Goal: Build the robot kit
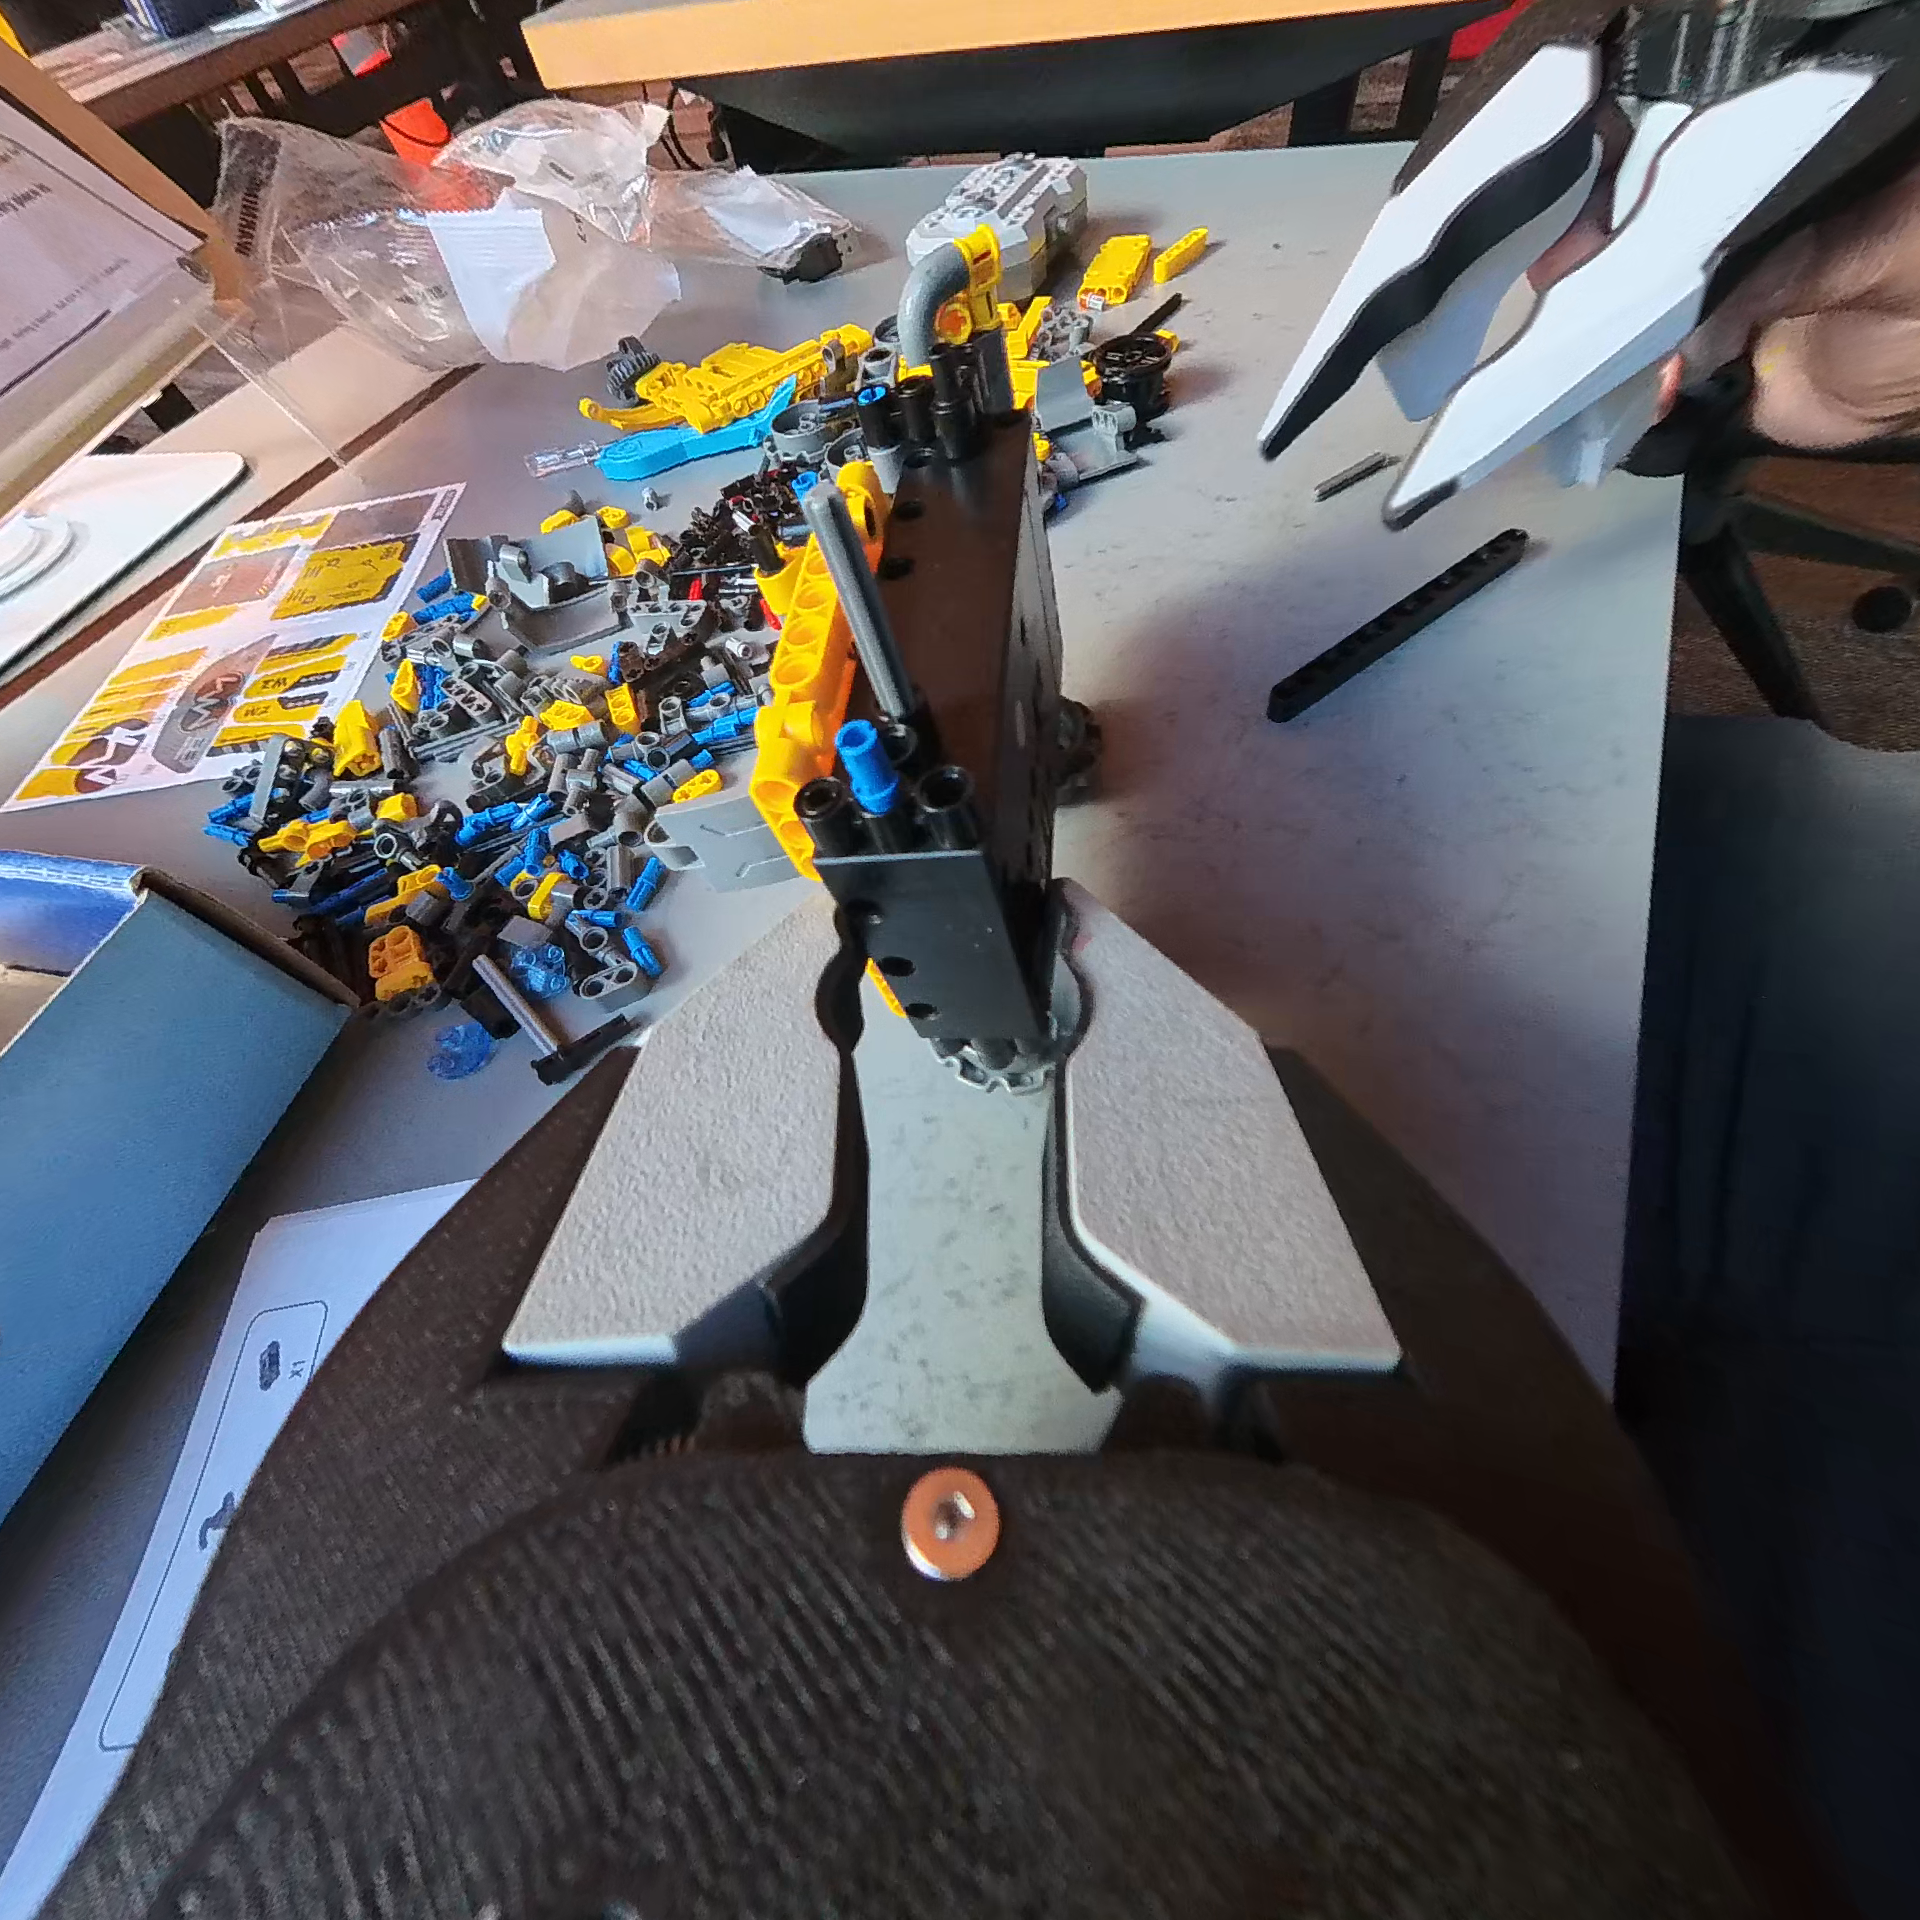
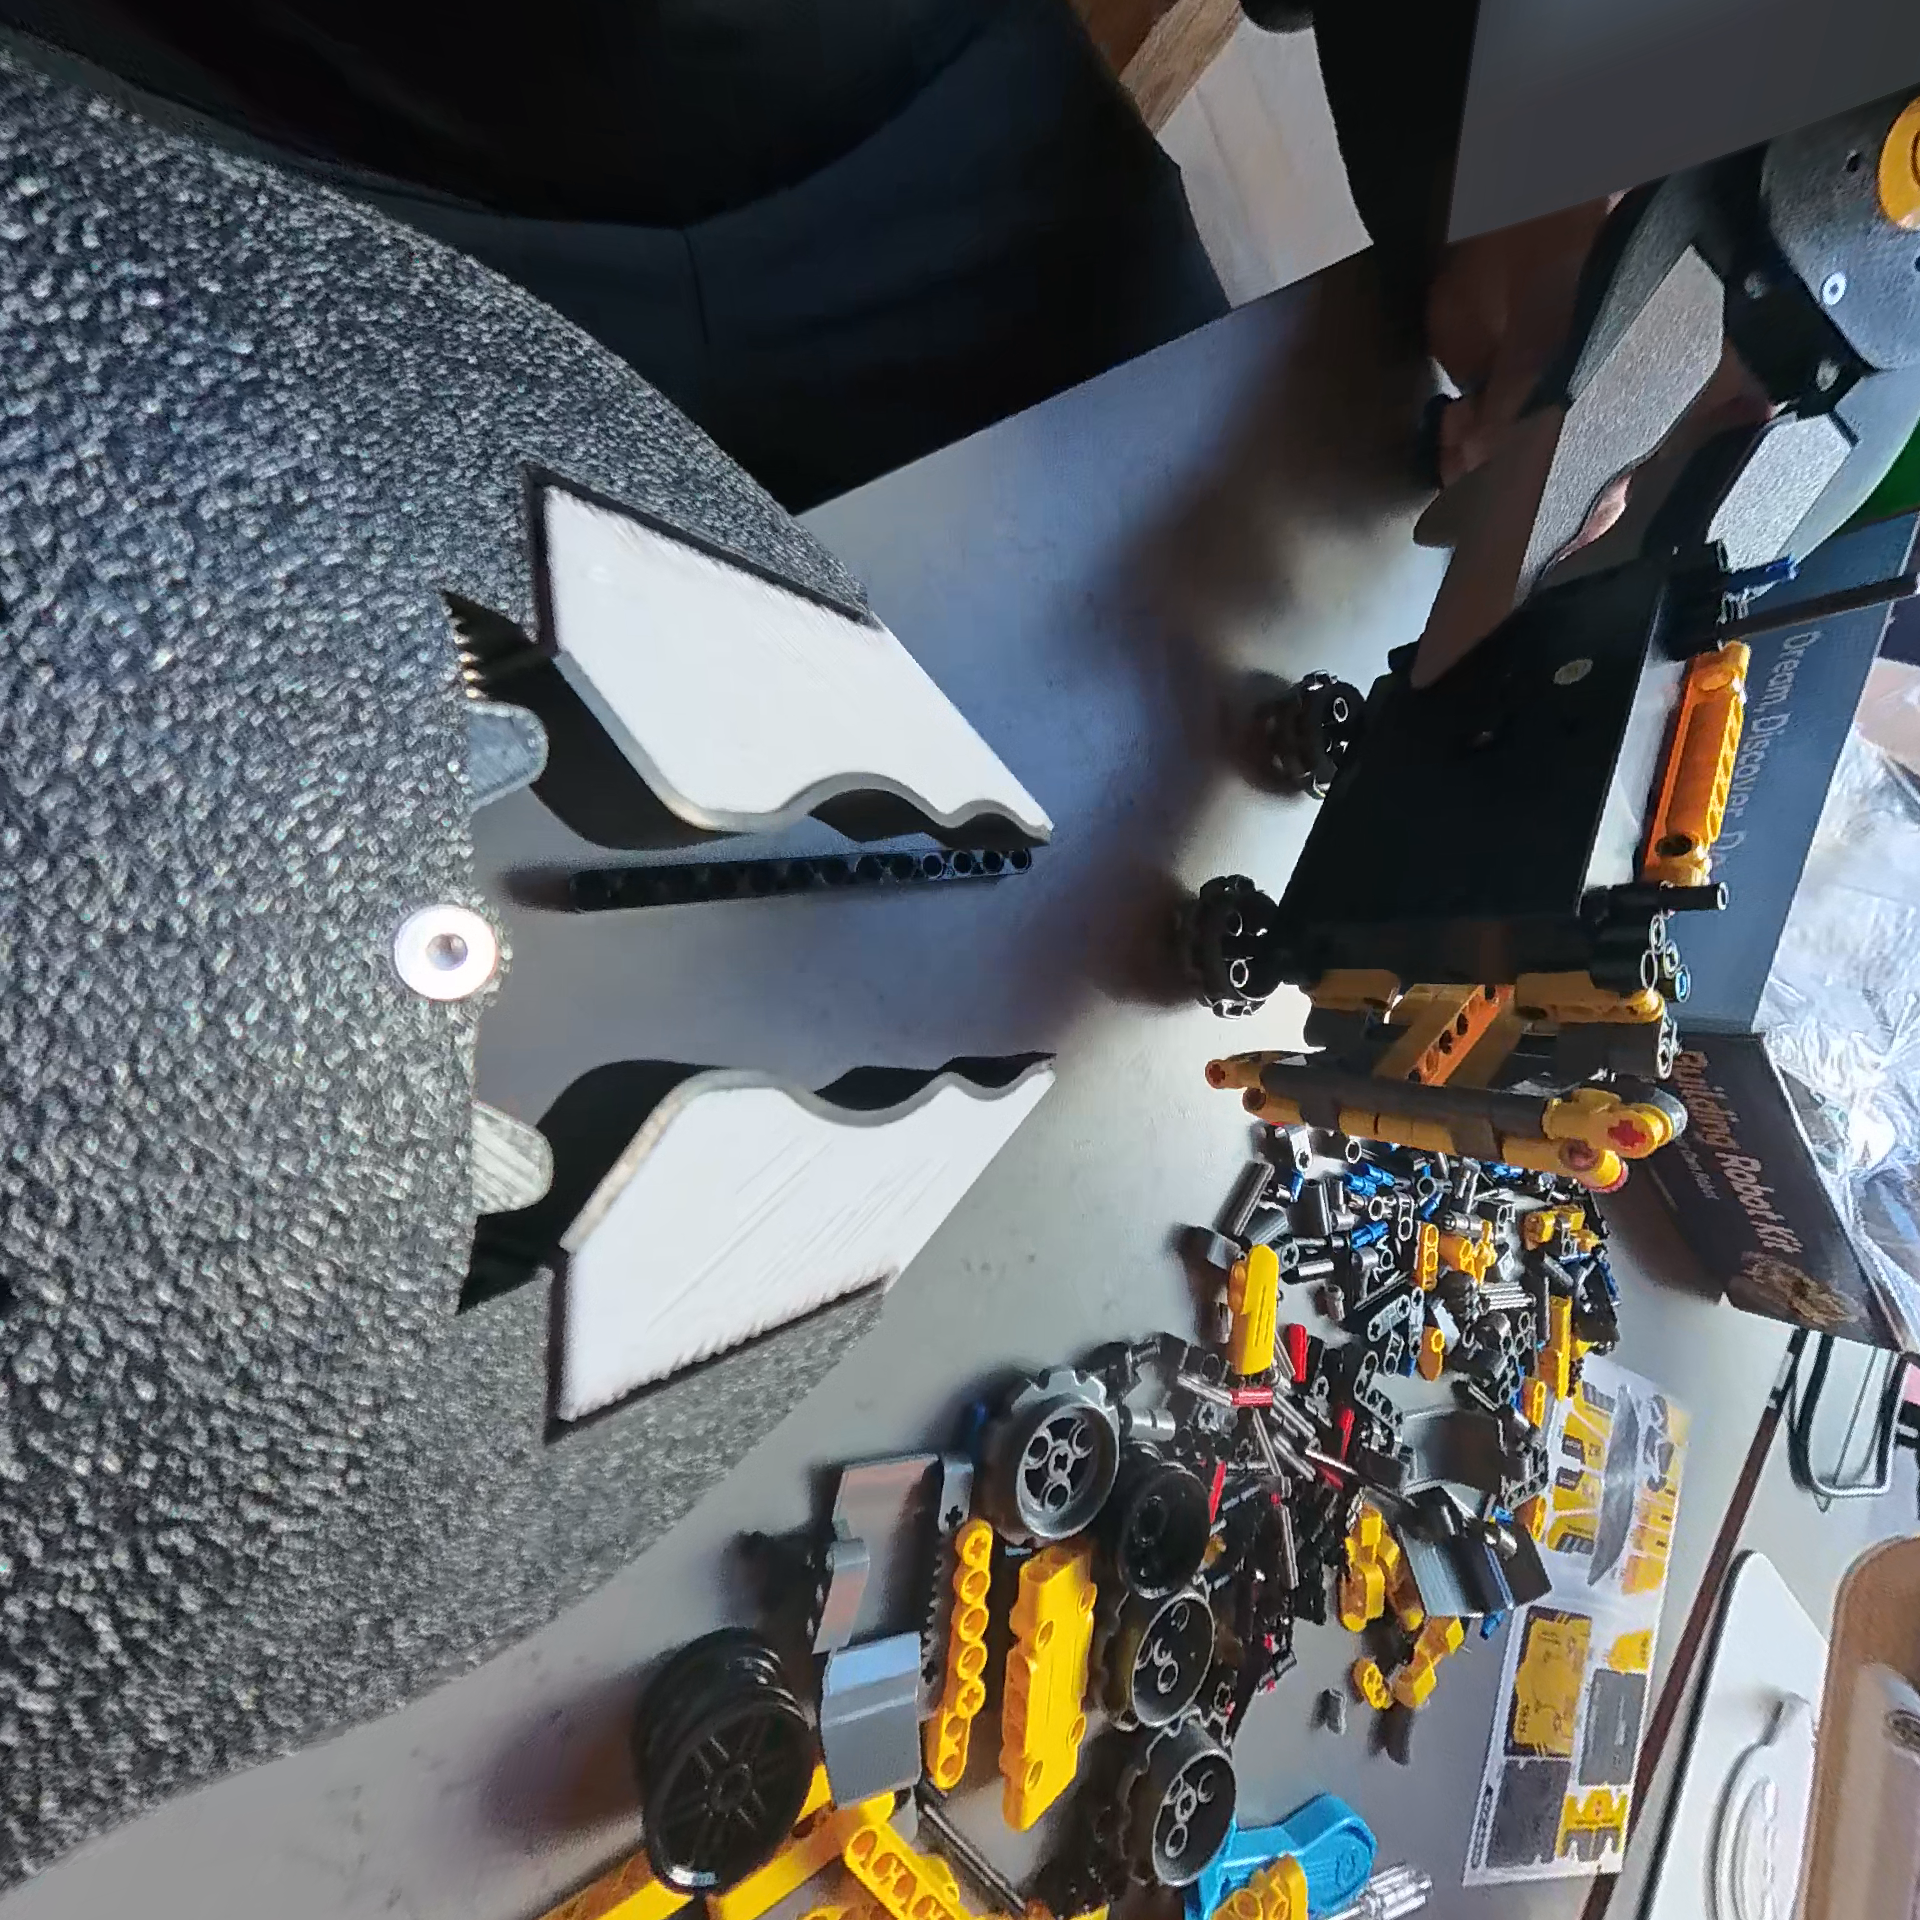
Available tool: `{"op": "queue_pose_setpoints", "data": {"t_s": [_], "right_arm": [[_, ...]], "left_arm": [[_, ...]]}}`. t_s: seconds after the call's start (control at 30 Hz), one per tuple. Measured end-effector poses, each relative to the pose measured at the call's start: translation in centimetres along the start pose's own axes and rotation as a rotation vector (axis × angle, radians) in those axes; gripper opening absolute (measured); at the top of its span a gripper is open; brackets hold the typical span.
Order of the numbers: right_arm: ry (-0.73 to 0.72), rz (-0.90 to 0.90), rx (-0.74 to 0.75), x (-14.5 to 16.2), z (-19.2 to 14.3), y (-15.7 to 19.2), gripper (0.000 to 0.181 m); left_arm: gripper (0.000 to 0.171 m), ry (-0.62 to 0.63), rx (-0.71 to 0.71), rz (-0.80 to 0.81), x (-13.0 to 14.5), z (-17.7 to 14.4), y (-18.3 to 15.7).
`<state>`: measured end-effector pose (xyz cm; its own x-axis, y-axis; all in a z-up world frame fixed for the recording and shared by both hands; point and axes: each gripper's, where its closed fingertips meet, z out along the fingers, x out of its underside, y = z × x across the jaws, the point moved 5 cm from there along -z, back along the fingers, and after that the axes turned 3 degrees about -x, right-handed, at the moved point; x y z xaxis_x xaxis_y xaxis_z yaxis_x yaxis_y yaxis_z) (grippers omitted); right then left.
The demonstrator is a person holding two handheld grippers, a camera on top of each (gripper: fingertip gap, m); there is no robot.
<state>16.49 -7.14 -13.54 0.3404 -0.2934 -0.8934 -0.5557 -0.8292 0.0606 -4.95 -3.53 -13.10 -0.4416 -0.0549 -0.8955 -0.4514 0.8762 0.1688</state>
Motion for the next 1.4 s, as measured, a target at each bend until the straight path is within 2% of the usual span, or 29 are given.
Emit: {"op": "queue_pose_setpoints", "data": {"t_s": [0.23, 0.33, 0.47, 0.53, 0.6, 0.63, 0.67, 0.77, 0.87, 0.9, 1.0, 1.4], "right_arm": [[-0.049, -0.017, 0.013, -0.3, -0.6, 0.1, 0.041], [-0.082, 0.025, 0.025, -0.3, -1.6, -0.2, 0.048], [-0.14, 0.116, 0.215, 1.3, -5.9, -2.8, 0.035], [-0.119, 0.199, 0.322, 3.2, -8.4, -4.5, 0.024], [-0.038, 0.284, 0.385, 5.3, -9.7, -5.7, 0.027], [-0.009, 0.313, 0.371, 5.9, -9.9, -5.8, 0.038], [0.004, 0.324, 0.34, 6.2, -9.8, -5.6, 0.046], [0.067, 0.273, 0.264, 6.0, -8.5, -4.8, 0.046], [0.149, 0.183, 0.216, 5.9, -6.9, -4.3, 0.014], [0.18, 0.17, 0.199, 6.0, -6.5, -4.2, 0.012], [0.273, 0.125, 0.183, 6.3, -5.8, -4.2, 0.018], [0.391, 0.089, 0.144, 5.2, -4.8, -4.4, 0.02]], "left_arm": [[0.03, 0.0, -0.004, 0.004, 0.0, 0.1, 0.1], [0.03, 0.0, -0.007, 0.011, 0.0, 0.1, 0.0], [0.029, -0.001, -0.007, 0.012, 0.0, 0.1, 0.0], [0.03, -0.001, -0.005, 0.011, -0.1, 0.1, 0.0], [0.03, -0.001, -0.005, 0.012, -0.1, 0.1, 0.0], [0.03, -0.001, -0.004, 0.012, -0.1, 0.1, 0.0], [0.03, -0.001, -0.004, 0.012, -0.1, 0.1, 0.0], [0.03, 0.0, -0.005, 0.011, -0.1, 0.1, 0.0], [0.03, -0.001, -0.006, 0.011, -0.1, 0.1, 0.0], [0.03, -0.001, -0.006, 0.012, -0.1, 0.1, 0.0], [0.03, -0.001, -0.004, 0.012, -0.1, 0.1, 0.0], [0.03, -0.001, -0.003, 0.015, -0.1, 0.1, 0.0]]}}
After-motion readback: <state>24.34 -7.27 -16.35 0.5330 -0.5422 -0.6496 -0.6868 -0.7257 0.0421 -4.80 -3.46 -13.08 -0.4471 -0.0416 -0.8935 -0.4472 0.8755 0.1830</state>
